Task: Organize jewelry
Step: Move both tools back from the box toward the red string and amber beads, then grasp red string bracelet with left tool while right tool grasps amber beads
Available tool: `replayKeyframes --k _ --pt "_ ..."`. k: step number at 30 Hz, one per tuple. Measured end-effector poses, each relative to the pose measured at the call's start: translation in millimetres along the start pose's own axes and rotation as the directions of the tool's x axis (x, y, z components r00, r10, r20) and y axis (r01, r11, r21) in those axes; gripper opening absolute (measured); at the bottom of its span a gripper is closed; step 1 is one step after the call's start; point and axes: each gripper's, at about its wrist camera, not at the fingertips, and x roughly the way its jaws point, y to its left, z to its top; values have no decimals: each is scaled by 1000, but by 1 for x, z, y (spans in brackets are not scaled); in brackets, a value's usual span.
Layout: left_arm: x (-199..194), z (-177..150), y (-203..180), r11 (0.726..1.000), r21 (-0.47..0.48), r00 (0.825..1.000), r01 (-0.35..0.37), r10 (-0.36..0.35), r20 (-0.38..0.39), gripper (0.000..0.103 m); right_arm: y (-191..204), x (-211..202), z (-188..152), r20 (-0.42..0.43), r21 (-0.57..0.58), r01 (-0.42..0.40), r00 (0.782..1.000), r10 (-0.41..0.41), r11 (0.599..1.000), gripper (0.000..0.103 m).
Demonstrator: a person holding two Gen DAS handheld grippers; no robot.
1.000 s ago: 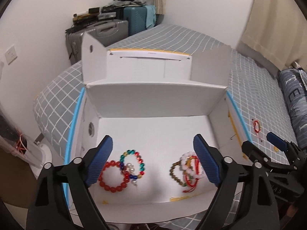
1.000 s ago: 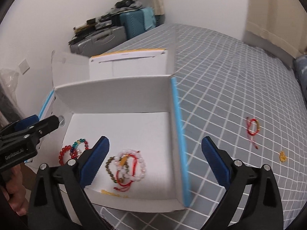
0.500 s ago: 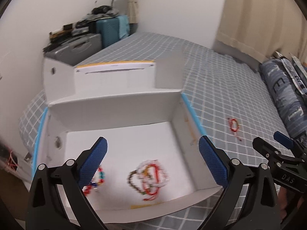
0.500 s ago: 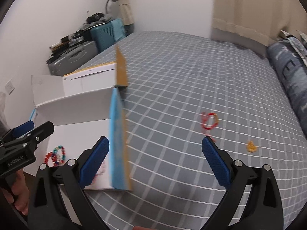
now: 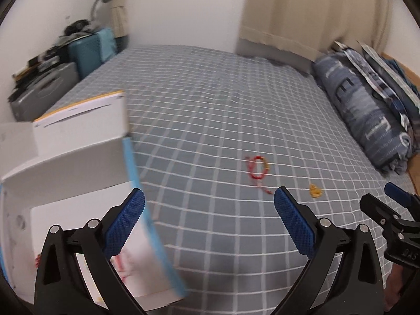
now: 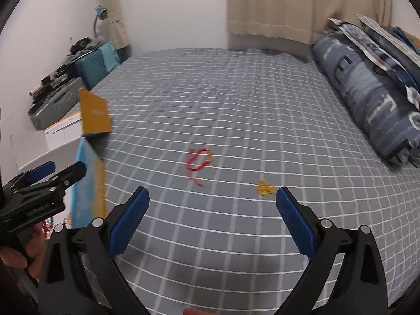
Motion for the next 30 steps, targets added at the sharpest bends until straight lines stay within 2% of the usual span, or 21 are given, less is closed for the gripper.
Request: replayKeyframes --k 6,9,14,23,27,30 --pt "45 8 -45 999 26 998 39 -38 -40 97 -58 15 5 -28 76 20 999 -18 997 93" --pt "72 10 -62 997 33 996 74 -72 -54 97 -77 32 6 -37 65 37 999 -35 997 93" --pt "122 7 -81 998 22 994 65 -63 -94 97 -100 71 -3 -65 93 27 998 -21 995 93" --pt "182 -5 -98 998 59 995 38 -32 -98 97 -116 136 -30 -85 103 47 996 -38 994 93" --pt "204 -3 -104 995 97 998 0 6 -70 97 -117 162 -36 -68 90 80 995 -73 993 93" --pt "216 -5 -102 996 84 998 21 -16 -67 97 -120 184 -40 -62 91 97 994 -92 991 93"
